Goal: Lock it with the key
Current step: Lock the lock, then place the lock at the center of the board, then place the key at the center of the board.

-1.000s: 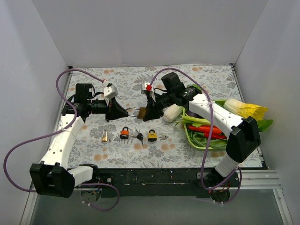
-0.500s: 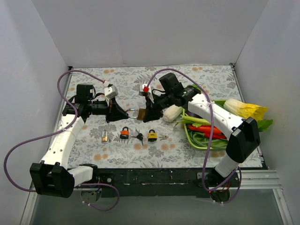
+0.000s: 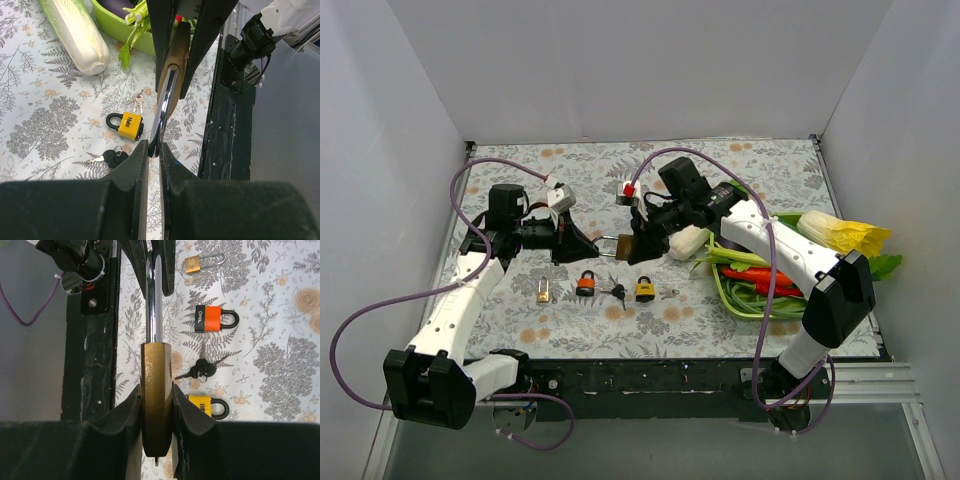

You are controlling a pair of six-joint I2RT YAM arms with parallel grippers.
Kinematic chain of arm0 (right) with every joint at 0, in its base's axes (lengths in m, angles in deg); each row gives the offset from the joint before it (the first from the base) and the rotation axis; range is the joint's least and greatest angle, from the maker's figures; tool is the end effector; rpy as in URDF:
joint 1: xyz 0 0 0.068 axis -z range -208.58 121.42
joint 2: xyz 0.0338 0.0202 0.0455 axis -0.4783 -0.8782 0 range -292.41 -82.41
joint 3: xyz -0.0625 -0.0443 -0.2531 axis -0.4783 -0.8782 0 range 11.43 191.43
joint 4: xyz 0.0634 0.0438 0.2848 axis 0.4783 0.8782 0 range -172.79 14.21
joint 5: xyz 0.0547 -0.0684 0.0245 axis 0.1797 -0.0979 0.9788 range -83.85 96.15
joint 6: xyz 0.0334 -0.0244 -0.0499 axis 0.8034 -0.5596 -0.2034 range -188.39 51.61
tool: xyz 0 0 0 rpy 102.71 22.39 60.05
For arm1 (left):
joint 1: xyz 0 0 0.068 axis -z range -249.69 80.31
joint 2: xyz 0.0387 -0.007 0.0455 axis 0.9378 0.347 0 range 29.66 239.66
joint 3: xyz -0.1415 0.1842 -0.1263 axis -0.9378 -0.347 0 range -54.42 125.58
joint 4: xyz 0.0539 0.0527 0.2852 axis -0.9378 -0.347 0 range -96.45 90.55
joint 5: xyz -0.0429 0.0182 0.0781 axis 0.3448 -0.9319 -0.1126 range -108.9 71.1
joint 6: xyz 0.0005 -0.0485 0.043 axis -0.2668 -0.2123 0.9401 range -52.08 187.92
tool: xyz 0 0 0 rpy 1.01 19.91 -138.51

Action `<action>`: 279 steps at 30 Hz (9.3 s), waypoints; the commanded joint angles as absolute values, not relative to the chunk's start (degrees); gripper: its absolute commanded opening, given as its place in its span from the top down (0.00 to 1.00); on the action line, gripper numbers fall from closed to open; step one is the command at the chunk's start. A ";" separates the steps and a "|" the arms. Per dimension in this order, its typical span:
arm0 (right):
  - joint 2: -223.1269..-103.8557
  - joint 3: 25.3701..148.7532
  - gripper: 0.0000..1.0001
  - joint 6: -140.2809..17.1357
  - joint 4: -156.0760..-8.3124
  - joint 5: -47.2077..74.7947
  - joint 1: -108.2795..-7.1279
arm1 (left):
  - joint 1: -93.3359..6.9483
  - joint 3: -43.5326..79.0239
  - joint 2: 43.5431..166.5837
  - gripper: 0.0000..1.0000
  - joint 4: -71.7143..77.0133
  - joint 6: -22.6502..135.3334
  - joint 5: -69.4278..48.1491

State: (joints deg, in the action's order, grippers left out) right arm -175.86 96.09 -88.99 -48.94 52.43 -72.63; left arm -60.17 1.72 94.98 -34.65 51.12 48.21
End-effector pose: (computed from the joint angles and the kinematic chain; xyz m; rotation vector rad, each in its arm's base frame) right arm 0.2635 0.3059 0.3109 -1.5583 1.6745 1.1411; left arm 0.2555 -0.0901 0.2944 0.4620 2.1827 -1.5935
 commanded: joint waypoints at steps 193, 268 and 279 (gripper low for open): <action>-172.23 87.19 0.99 -60.39 -80.86 32.96 -78.85 | -95.09 11.32 115.08 1.00 -56.15 55.70 -13.71; -177.07 92.11 0.99 -53.18 -90.44 15.29 -81.31 | -71.46 4.03 95.49 0.48 -18.79 -18.65 30.41; -177.24 92.73 0.99 -54.06 -90.61 14.24 -82.63 | -66.09 3.23 95.84 0.62 -19.23 -19.79 25.84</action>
